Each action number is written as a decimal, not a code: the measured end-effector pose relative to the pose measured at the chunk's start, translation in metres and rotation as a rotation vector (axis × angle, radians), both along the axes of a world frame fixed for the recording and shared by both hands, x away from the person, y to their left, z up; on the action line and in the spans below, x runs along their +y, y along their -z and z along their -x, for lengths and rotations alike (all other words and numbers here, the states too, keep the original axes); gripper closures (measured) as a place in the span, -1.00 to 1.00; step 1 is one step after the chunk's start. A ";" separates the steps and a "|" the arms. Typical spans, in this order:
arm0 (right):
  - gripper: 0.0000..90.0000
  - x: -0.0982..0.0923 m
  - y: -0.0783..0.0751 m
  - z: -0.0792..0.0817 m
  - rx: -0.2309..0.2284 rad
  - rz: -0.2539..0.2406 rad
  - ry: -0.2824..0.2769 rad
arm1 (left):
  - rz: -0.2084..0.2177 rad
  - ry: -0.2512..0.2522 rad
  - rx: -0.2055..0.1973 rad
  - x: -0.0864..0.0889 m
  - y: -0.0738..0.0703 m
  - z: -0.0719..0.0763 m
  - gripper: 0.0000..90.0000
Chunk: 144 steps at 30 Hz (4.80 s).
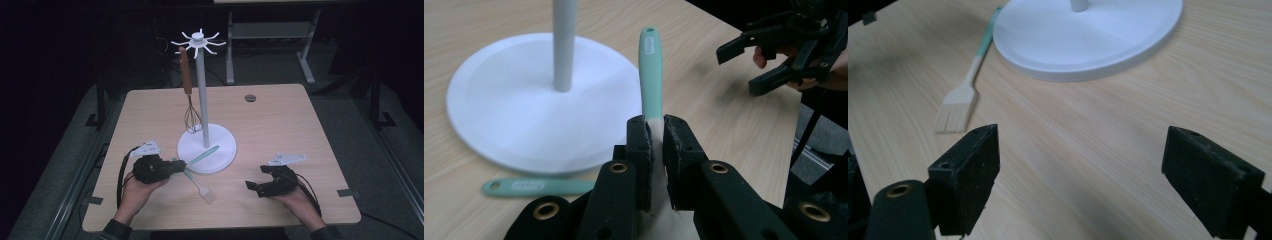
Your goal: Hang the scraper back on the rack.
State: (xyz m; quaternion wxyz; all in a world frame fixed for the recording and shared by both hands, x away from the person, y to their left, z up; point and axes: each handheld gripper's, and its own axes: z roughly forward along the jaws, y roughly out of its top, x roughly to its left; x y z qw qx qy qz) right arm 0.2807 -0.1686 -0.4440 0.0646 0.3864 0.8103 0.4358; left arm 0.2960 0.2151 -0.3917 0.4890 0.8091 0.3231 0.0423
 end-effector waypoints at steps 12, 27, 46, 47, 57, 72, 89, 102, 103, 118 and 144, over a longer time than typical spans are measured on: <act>-0.63 0.027 -0.010 -0.009 0.001 -0.077 -0.040 | -0.007 0.062 -0.025 -0.043 -0.001 -0.010 0.82; -0.49 0.041 -0.020 -0.021 0.017 -0.186 -0.051 | 0.000 0.096 -0.045 -0.076 0.000 -0.011 0.82; -0.01 0.034 -0.029 -0.030 0.027 -0.320 -0.023 | 0.006 0.134 -0.074 -0.094 0.005 -0.006 0.82; 0.04 0.034 -0.030 -0.030 0.026 -0.320 -0.026 | 0.006 0.135 -0.075 -0.094 0.005 -0.006 0.82; 0.43 0.036 -0.034 -0.033 0.027 -0.352 -0.048 | -0.002 0.132 -0.097 -0.098 0.006 -0.007 0.82; 0.88 0.040 -0.039 -0.033 -0.012 -0.370 -0.064 | 0.007 0.165 -0.086 -0.103 0.011 -0.014 1.00; 0.89 0.042 -0.048 -0.032 -0.091 -0.324 -0.089 | -0.096 0.187 -0.065 -0.076 0.016 -0.009 0.28; 0.89 0.040 -0.052 -0.036 -0.121 -0.276 -0.109 | -0.154 0.151 -0.063 -0.025 0.034 -0.004 -0.44; 0.89 0.040 -0.052 -0.037 -0.124 -0.270 -0.113 | -0.153 0.137 -0.056 -0.022 0.035 -0.004 -0.48; 0.89 0.041 -0.073 -0.040 -0.128 -0.267 -0.191 | -0.218 0.016 -0.057 0.028 0.043 0.014 -0.68; 0.89 0.066 -0.146 -0.057 -0.229 -0.358 -0.321 | -0.233 -0.007 -0.027 0.041 0.046 0.019 -0.67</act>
